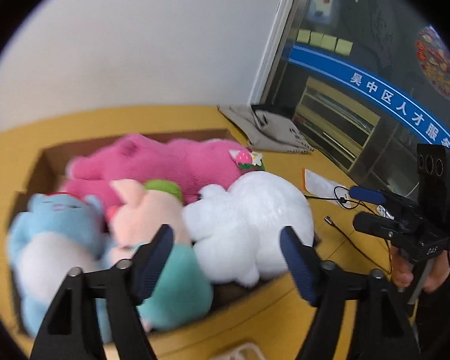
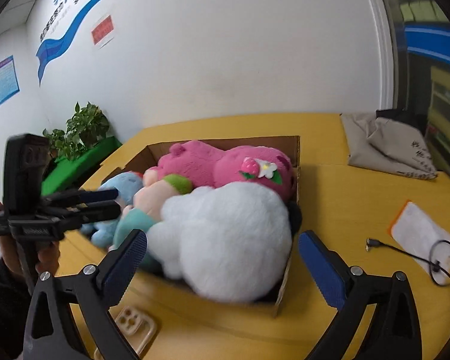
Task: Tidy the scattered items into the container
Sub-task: 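Withdraw both tools from the box and move toward the clear phone case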
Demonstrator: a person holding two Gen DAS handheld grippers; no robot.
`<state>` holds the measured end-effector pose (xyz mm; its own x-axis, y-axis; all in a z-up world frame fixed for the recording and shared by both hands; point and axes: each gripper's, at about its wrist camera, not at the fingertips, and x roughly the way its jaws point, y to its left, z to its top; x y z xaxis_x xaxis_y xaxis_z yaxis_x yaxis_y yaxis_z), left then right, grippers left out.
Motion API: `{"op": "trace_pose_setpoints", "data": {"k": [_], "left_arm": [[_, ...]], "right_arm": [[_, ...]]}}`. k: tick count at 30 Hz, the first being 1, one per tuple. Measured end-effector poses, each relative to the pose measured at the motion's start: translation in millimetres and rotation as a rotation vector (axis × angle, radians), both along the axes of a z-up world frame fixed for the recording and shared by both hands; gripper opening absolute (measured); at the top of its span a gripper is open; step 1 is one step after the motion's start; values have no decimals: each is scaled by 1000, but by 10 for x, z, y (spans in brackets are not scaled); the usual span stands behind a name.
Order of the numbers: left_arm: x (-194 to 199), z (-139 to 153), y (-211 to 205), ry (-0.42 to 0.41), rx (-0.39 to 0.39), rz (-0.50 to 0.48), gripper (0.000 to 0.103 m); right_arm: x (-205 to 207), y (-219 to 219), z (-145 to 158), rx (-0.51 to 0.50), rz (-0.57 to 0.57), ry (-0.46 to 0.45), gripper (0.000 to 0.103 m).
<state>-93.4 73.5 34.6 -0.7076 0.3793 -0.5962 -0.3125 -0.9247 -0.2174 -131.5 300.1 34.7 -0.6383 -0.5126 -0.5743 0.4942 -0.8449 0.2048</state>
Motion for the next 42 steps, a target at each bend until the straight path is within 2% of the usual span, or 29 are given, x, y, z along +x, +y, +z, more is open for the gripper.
{"op": "trace_pose_setpoints", "data": {"k": [4, 8, 11, 15, 26, 42], "left_arm": [[390, 100, -201, 40, -52, 47, 78], [708, 83, -351, 40, -44, 75, 78], [910, 83, -334, 54, -58, 87, 78], [1130, 56, -289, 62, -67, 90, 78], [1350, 47, -221, 66, -64, 94, 78], [1417, -119, -144, 13, -31, 84, 78]], "right_arm": [[435, -194, 52, 46, 23, 28, 103], [706, -306, -30, 91, -30, 6, 103], [887, -375, -58, 105, -60, -1, 103], [1117, -505, -29, 153, -91, 33, 103], [1404, -634, 2, 203, -116, 48, 103], [1437, -537, -6, 195, -141, 29, 103]]}}
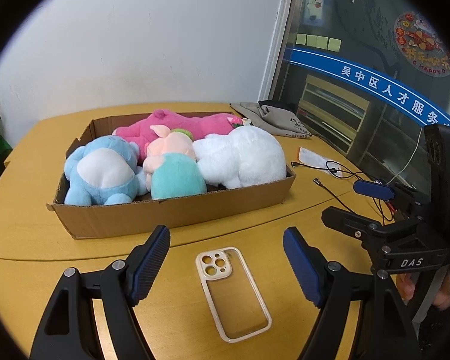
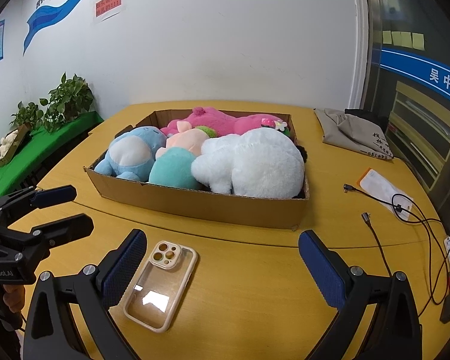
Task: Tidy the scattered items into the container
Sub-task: 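Withdraw both tools from the box and move toward the clear phone case, then close the left tool on the phone case's long sides while the right tool grips its ends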
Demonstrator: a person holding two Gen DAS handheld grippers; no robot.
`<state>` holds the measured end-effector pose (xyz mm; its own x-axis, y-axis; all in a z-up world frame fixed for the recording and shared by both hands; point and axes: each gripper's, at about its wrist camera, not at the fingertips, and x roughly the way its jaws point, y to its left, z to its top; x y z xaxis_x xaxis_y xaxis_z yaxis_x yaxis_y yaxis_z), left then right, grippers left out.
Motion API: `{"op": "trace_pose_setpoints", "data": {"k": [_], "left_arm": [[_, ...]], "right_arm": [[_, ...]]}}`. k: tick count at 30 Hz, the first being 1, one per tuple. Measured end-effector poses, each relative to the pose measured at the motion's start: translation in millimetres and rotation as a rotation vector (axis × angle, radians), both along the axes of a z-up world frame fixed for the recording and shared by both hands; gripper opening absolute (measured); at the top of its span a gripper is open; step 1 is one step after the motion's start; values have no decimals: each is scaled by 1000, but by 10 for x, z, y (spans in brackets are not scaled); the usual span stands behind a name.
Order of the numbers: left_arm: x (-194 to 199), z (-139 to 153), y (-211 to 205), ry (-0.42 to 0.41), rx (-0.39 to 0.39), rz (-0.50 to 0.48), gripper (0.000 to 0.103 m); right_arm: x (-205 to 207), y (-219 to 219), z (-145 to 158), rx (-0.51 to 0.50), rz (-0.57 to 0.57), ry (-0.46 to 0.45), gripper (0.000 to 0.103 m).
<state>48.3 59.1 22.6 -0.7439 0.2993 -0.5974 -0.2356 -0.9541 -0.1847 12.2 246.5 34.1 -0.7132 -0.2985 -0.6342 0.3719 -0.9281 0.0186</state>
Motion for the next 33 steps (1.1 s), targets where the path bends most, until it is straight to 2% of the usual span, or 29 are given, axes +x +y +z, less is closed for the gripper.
{"op": "trace_pose_setpoints", "data": {"k": [9, 14, 20, 24, 25, 27, 29, 30, 33], "left_arm": [[14, -265, -13, -75, 46, 10, 78], [45, -623, -19, -178, 56, 23, 78], [-1, -965, 43, -280, 79, 22, 75], [-71, -1170, 72, -351, 81, 21, 55], [-82, -1227, 77, -374, 84, 15, 43], [-82, -1305, 87, -408, 81, 3, 35], [-36, -1312, 110, -405, 74, -7, 35], [-8, -1303, 120, -400, 77, -11, 40], [86, -1277, 165, -393, 116, -38, 61]], "right_arm": [[-36, 19, -127, 0, -15, -29, 103], [-94, -16, -410, 13, -6, -95, 103], [-196, -274, -863, 49, 81, -201, 100], [-293, -382, -1164, 63, 112, -266, 88], [-318, -390, -1237, 59, 118, -281, 88], [-340, -386, -1293, 43, 143, -283, 88], [-384, -373, -1293, 22, 182, -288, 89], [-422, -387, -1280, 26, 223, -293, 90], [-566, -493, -1190, 68, 348, -275, 90]]}}
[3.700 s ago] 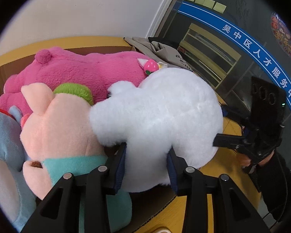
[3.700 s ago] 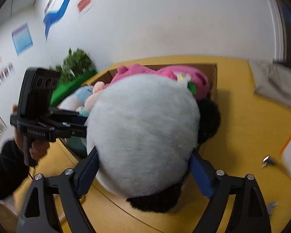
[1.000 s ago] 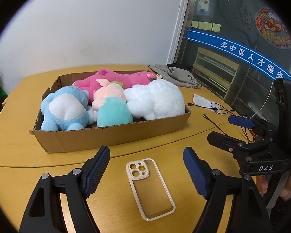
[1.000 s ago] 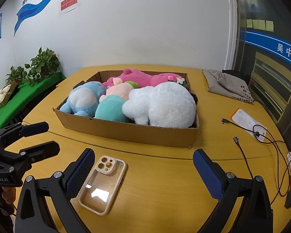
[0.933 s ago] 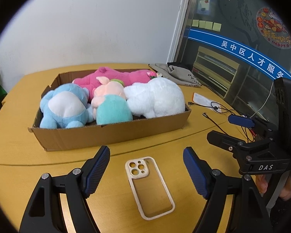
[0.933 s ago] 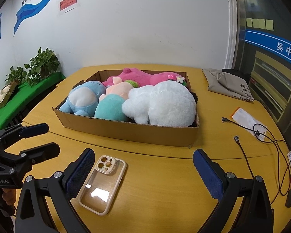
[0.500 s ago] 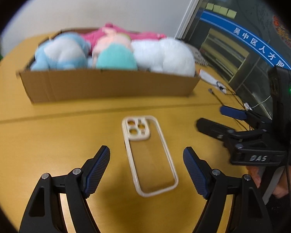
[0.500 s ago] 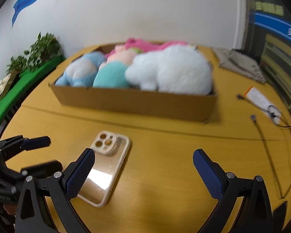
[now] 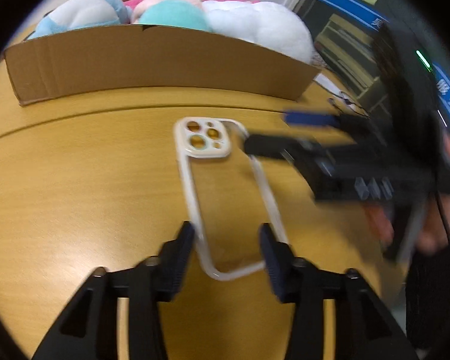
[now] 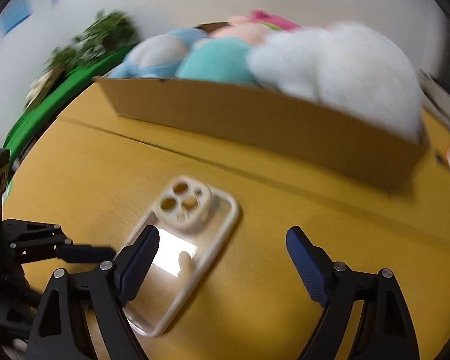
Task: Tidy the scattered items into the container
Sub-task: 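Close the left tool on the phone case's long sides while the right tool grips its ends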
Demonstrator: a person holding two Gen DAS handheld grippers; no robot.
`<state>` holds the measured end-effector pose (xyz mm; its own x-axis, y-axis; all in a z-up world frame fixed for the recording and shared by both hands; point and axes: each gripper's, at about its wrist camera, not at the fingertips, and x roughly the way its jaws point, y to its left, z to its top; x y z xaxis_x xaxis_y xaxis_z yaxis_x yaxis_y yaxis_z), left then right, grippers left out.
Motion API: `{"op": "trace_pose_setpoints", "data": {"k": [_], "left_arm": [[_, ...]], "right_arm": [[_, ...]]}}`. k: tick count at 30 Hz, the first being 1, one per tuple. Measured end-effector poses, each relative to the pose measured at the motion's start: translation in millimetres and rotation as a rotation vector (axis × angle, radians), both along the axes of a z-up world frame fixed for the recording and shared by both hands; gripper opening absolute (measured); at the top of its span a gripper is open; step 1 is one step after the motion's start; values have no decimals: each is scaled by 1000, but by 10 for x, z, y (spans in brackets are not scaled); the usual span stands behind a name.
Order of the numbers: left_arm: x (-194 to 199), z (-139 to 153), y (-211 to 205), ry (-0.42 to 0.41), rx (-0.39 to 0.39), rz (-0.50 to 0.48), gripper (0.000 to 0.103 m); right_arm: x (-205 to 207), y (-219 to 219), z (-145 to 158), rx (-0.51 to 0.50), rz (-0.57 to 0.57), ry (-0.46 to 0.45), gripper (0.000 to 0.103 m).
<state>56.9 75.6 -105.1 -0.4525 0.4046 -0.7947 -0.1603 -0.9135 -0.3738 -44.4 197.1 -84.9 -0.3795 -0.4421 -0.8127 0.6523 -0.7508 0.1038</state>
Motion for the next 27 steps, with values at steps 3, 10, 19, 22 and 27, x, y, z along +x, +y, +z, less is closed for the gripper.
{"op": "trace_pose_setpoints", "data": {"k": [3, 10, 19, 22, 27], "left_arm": [[107, 2, 38, 1, 3, 6, 64], [366, -61, 159, -17, 93, -53, 68], [244, -81, 186, 44, -43, -4, 74], [191, -81, 141, 57, -101, 22, 74], [141, -85, 54, 50, -144, 32, 74]], "right_arm": [[-241, -225, 49, -4, 178, -24, 90], [-375, -466, -298, -86, 379, -129, 88], [-185, 232, -320, -83, 346, -164, 88], [97, 439, -326, -47, 364, -155, 88], [635, 587, -288, 21, 455, -171, 88]]}}
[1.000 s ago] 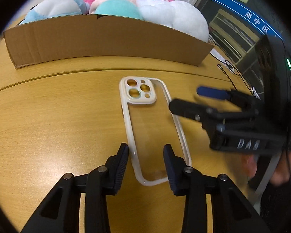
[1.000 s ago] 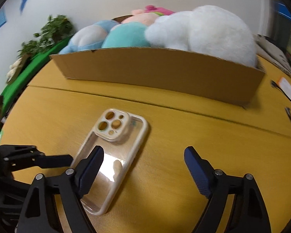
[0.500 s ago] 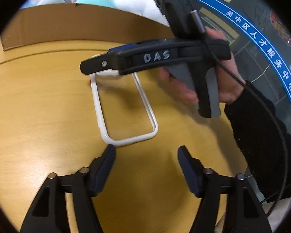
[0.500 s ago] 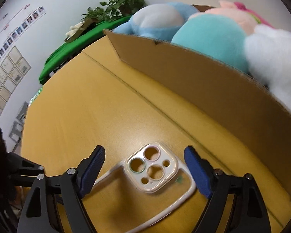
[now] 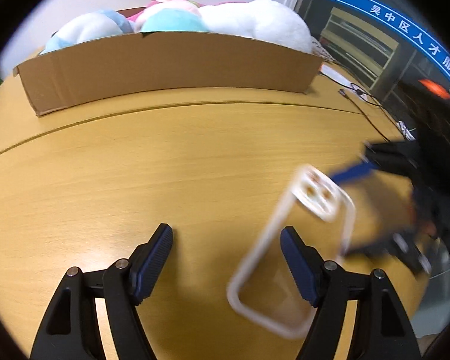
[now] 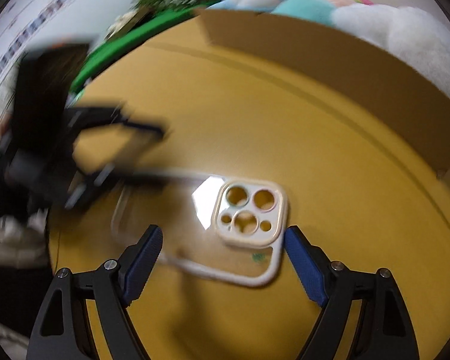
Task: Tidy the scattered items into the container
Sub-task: 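Close the left tool on the phone case's long sides while the right tool grips its ends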
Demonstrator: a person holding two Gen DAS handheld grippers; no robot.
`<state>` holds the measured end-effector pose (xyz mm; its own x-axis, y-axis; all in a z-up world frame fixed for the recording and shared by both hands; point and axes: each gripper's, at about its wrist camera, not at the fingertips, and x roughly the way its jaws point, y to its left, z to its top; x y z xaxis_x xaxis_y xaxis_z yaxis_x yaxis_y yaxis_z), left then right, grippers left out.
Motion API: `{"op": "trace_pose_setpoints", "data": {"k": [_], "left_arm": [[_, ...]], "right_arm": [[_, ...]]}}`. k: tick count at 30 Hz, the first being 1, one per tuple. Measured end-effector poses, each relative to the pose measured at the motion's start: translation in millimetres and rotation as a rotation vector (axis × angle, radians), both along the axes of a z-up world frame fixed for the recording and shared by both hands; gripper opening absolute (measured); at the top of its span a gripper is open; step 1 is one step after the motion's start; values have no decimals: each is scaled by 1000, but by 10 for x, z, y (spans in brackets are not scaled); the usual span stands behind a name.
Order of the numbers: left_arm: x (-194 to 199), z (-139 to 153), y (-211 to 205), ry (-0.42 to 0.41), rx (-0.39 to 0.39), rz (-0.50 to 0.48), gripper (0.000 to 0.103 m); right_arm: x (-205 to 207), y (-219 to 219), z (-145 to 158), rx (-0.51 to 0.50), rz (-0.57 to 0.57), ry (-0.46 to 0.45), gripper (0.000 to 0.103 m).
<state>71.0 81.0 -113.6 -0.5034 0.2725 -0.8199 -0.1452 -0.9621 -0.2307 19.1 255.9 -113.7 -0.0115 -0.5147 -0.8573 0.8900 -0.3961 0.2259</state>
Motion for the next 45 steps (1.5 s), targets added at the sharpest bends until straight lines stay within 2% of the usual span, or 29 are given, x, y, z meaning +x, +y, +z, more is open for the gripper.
{"op": "trace_pose_setpoints", "data": {"k": [2, 4, 6, 8, 9, 11, 13, 15, 17, 20, 21, 29, 34, 36, 40, 45], "left_arm": [[13, 18, -50, -16, 33, -52, 74], [83, 54, -69, -29, 34, -95, 74], [135, 55, 4, -100, 47, -243, 74], [159, 115, 133, -102, -5, -364, 74], [202, 141, 196, -98, -29, -454, 74], [235, 151, 280, -113, -28, -570, 74], [223, 138, 388, -131, -34, -634, 75], [235, 119, 494, -122, -74, -679, 77], [203, 83, 540, -138, -81, -681, 77], [211, 87, 578, -139, -81, -680, 77], [238, 112, 592, -129, -80, -688, 77], [345, 67, 657, -99, -186, -735, 78], [441, 75, 725, -96, -227, -826, 81], [477, 78, 731, -87, -249, -869, 81], [503, 69, 717, -45, -284, -922, 81], [441, 75, 673, -30, -299, -941, 81]], "right_arm": [[207, 53, 10, 27, 73, -1, 87], [395, 107, 61, 58, 161, 36, 87], [488, 128, 140, 74, 239, 70, 90], [520, 143, 213, 101, 311, 118, 99], [522, 146, 240, 120, 358, 147, 100], [509, 111, 251, 159, 440, 198, 100], [448, 18, 224, 187, 495, 226, 100], [386, -85, 191, 180, 547, 236, 100], [337, -163, 114, 186, 576, 217, 100], [322, -186, -117, 270, 615, 178, 100], [345, -145, -130, 262, 617, 203, 100], [421, 93, -75, 267, 378, 176, 98], [566, 256, -33, 280, 216, 141, 98], [659, 343, 12, 271, 236, 128, 98], [753, 481, 161, 246, 351, 195, 99], [595, 494, 186, 243, 459, 249, 101]]}}
